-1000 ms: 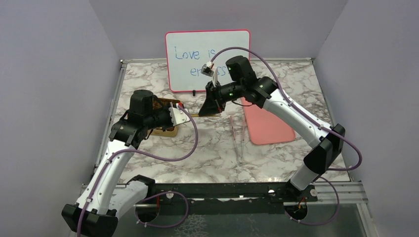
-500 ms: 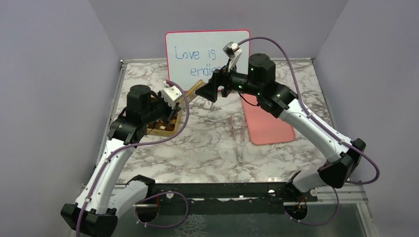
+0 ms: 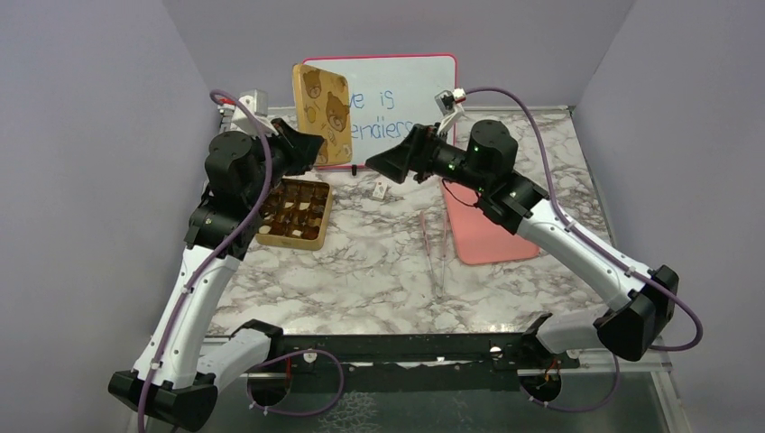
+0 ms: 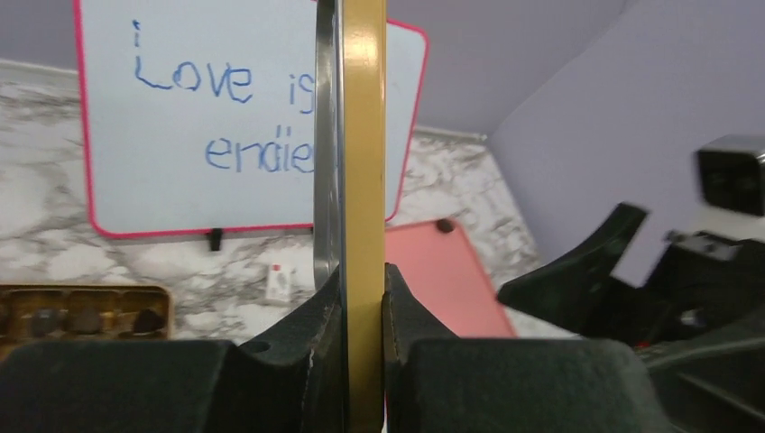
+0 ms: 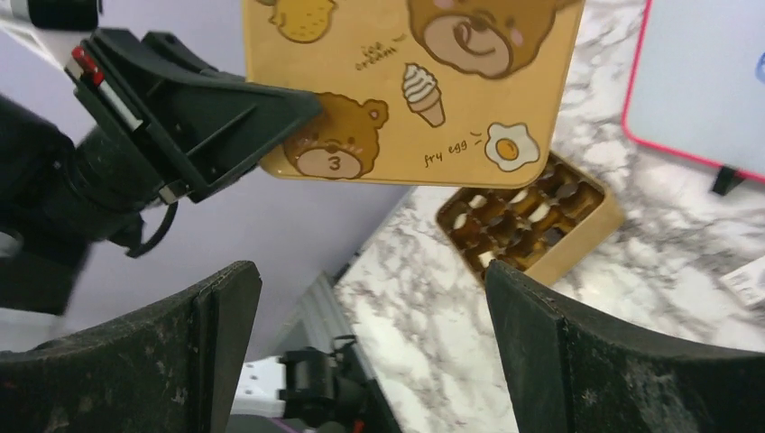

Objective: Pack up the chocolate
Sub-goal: Pick up the box lid from the center of the board.

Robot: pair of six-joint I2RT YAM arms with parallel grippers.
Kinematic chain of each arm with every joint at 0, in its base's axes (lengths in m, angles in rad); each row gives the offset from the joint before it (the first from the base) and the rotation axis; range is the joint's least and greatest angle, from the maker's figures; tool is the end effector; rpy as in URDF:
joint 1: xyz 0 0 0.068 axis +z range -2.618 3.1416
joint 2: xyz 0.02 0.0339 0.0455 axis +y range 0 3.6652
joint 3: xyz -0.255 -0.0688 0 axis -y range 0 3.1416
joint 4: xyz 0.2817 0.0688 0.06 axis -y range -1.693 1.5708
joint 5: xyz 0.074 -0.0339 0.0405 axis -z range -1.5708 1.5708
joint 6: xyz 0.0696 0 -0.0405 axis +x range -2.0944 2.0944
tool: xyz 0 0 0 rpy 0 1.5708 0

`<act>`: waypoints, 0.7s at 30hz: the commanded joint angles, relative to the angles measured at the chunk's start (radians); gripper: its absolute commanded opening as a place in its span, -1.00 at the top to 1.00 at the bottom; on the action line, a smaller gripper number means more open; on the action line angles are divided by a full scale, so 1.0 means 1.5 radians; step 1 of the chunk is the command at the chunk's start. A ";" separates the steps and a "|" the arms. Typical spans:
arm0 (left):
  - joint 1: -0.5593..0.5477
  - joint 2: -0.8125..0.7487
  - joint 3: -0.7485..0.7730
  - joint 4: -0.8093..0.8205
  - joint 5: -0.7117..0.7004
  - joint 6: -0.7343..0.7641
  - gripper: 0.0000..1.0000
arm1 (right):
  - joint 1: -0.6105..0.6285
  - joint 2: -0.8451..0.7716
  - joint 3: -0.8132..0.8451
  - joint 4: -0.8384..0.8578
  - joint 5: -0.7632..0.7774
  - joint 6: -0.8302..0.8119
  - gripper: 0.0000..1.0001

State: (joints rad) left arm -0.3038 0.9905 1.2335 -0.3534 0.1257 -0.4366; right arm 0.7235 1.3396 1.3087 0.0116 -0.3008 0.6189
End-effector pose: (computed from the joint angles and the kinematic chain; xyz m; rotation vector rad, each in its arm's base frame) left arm 0.2659 -0.0925 0.4370 -0.0174 1.7238 -0.6585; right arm 0.2752 0.2706 0.4103 -0.3463 1.7096 1.2573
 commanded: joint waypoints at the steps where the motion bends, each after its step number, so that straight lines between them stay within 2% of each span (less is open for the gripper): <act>1: 0.001 -0.016 -0.005 0.140 -0.029 -0.271 1.00 | -0.062 0.035 -0.016 0.135 -0.130 0.212 -0.95; 3: 0.001 -0.026 -0.018 0.176 -0.032 -0.316 1.00 | -0.081 0.052 -0.019 0.174 -0.172 0.264 -0.85; 8: 0.001 -0.040 -0.042 0.232 -0.019 -0.392 1.00 | -0.107 0.064 -0.024 0.232 -0.188 0.338 -0.69; 14: 0.001 -0.037 -0.039 0.215 -0.001 -0.449 1.00 | -0.129 0.098 -0.028 0.265 -0.217 0.428 -0.66; 21: 0.001 -0.036 -0.050 0.233 0.029 -0.512 1.00 | -0.153 0.137 -0.003 0.300 -0.252 0.462 -0.56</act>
State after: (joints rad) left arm -0.3031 0.9512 1.1660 -0.0689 0.1188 -1.1049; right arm 0.5167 1.5200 1.2667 0.3733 -0.6106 1.2411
